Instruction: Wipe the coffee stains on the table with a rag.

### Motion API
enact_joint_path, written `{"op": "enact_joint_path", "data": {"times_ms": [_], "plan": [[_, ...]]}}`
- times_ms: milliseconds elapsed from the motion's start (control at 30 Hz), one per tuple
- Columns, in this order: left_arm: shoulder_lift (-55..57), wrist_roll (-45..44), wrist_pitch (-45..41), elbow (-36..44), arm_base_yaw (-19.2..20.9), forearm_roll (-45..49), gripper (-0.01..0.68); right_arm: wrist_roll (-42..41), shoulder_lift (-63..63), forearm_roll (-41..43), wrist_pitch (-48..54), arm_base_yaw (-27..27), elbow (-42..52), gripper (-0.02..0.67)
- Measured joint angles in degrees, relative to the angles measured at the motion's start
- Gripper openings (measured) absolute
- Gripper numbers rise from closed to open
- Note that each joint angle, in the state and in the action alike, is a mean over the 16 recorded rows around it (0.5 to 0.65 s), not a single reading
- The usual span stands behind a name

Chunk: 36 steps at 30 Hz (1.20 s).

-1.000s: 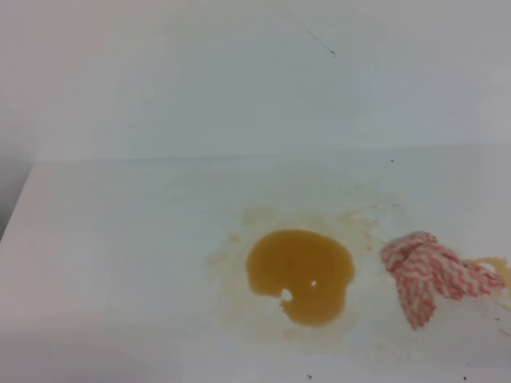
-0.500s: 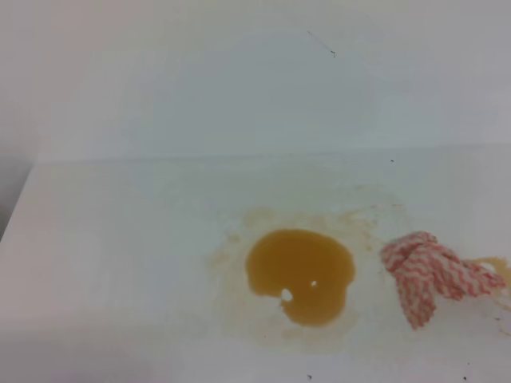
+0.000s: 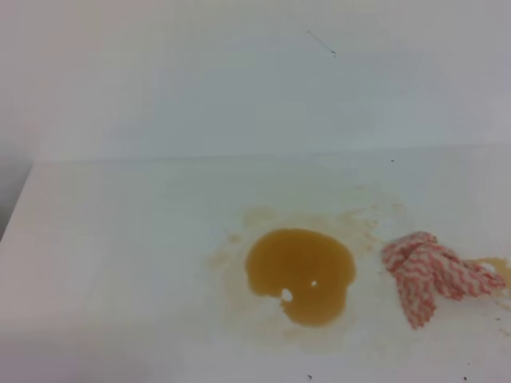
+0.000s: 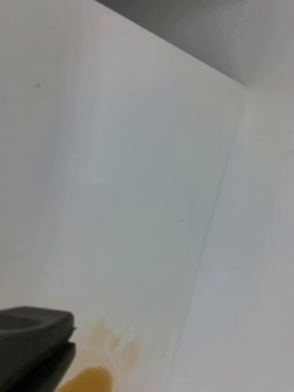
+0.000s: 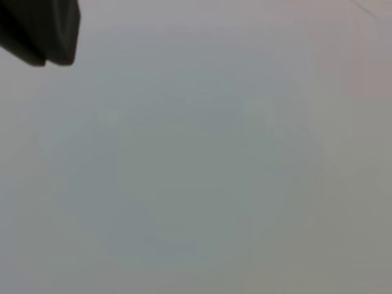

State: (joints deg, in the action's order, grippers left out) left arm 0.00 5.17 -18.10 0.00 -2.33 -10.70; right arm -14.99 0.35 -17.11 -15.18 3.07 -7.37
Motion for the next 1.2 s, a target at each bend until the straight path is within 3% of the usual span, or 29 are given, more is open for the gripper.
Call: {"op": "enact_joint_path", "data": {"times_ms": [267,567,967,1200], "plan": [[0.0,0.0,0.0,0.0,0.0,0.0,-0.003,-2.52,5.49,-0.46,15.56,0.0,-12.36,-0.002],[0.0,0.0,0.0,0.0,0.0,0.0,-0.003,-5.33,20.84,-1.26,33.25,0.0,-22.91,-0.002],[0.0,0.0,0.0,0.0,0.0,0.0,-0.003,-8.79,40.54,-11.59,43.57,0.0,-28.28,-0.002],[0.0,0.0,0.0,0.0,0.0,0.0,-0.003,-13.45,55.39,-14.8,52.27,0.0,-36.56,-0.002]]}}
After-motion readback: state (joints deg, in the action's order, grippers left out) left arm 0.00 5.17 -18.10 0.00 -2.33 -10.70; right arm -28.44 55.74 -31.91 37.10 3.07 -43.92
